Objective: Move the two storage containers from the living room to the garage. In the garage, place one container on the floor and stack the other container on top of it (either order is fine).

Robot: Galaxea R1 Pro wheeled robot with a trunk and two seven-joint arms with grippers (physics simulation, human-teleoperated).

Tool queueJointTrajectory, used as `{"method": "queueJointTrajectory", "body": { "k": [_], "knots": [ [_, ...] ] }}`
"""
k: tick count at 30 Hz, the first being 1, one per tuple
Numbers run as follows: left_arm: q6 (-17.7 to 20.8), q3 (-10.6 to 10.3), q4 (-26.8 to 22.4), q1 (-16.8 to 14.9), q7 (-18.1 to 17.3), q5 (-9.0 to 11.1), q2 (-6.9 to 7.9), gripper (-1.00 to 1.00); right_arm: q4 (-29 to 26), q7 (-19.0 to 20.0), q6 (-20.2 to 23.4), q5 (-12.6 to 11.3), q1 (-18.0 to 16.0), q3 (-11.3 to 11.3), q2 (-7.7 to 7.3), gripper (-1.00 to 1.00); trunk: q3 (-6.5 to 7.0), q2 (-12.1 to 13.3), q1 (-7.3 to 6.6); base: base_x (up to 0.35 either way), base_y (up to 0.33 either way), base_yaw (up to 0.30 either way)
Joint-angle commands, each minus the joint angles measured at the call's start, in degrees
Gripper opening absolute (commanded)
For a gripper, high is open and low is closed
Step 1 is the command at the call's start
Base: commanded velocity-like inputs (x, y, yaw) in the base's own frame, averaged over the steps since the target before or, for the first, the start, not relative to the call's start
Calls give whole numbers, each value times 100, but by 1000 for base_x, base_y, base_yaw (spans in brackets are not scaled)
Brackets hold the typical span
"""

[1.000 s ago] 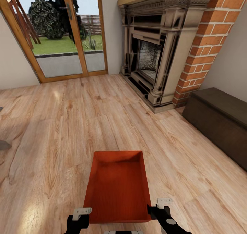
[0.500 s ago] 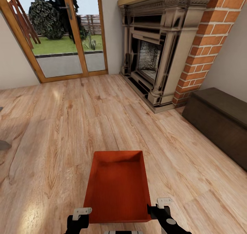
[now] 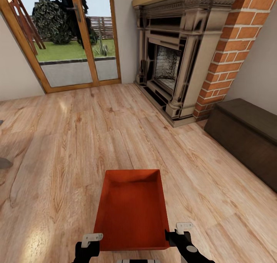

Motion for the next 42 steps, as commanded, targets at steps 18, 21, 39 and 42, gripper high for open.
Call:
{"method": "queueJointTrajectory", "body": {
  "k": [18, 21, 39, 42],
  "knots": [
    [-1, 96, -20, -5, 40, 11, -4, -100, 15, -54, -20, -8, -2, -47, -81, -100, -4, -1, -1, 0, 0, 0],
    [-3, 96, -22, -5, 40, 11, -5, -100, 13, -54, -22, -8, -2, -47, -81, -100, -4, -1, -1, 0, 0, 0],
    [-18, 96, -30, -5, 40, 11, -6, -100, 12, -52, -22, -8, -2, -47, -81, -100, -4, -1, -1, 0, 0, 0],
    [-18, 96, -30, -5, 40, 11, -7, -100, 13, -52, -21, -8, -2, -47, -81, -100, -4, -1, -1, 0, 0, 0]
  ]
}}
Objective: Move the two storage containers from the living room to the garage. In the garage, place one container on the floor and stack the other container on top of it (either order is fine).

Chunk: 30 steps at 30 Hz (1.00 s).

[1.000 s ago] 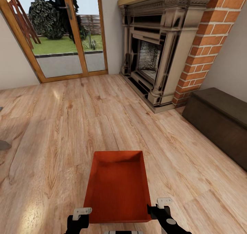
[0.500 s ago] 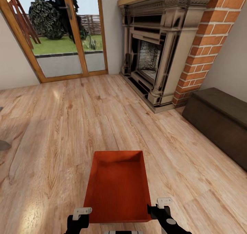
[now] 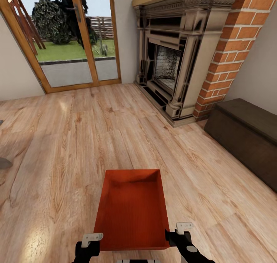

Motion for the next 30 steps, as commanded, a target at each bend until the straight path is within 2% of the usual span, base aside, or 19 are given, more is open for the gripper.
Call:
{"method": "queueJointTrajectory", "body": {
  "k": [1, 5, 12, 30],
  "knots": [
    [-19, 102, -16, -6, 35, 2, 1, -100, 12, -57, -21, -8, -1, -30, -76, -100, 14, 39, -23, 0, 0, 0],
    [-19, 102, -16, -6, 35, 2, 0, -100, 11, -57, -23, -8, -1, -30, -76, -100, 86, 199, -111, 0, 0, 0],
    [-23, 102, -16, -6, 35, 2, 0, -100, 11, -59, -24, -8, -1, -30, -77, -100, 86, 199, -111, 0, 0, 0],
    [-19, 102, -16, -6, 35, 2, 0, -100, 12, -57, -25, -8, -1, -30, -83, -100, 409, 921, -506, 0, 0, 0]
  ]
}}
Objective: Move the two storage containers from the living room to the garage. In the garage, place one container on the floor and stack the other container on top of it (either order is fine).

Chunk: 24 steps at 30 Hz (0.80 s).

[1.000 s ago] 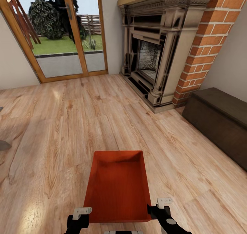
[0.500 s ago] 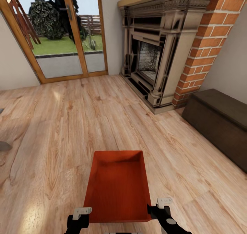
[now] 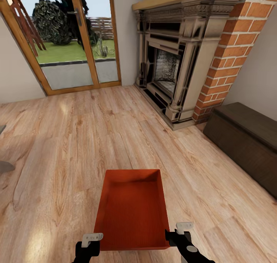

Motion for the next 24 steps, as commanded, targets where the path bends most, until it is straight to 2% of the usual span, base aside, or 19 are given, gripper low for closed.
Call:
{"method": "queueJointTrajectory", "body": {
  "k": [1, 24],
  "knots": [
    [-19, 101, -15, -5, 35, 2, 1, -100, 13, -57, -19, -10, -1, -30, -83, -100, 15, 40, -24, 0, 0, 0],
    [-19, 101, -9, -5, 35, 2, 1, -100, 11, -57, -20, -11, -1, -30, -85, -100, 428, 963, -529, 0, 0, 0]
  ]
}}
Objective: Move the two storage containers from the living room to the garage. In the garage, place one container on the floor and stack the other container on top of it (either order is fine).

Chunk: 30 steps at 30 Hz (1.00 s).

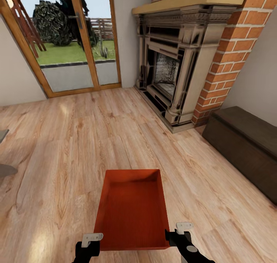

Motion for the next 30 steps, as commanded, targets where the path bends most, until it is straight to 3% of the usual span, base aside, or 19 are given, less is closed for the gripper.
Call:
{"method": "queueJointTrajectory", "body": {
  "k": [1, 30],
  "knots": [
    [-19, 103, -13, -6, 35, -5, 1, -100, 12, -58, -19, -8, -1, -29, -84, -100, 15, 40, -23, 0, 0, 0],
    [-19, 103, -11, -6, 35, -5, 3, -100, 12, -58, -19, -8, -1, -29, -84, -100, 536, 1203, -660, 0, 0, 0]
  ]
}}
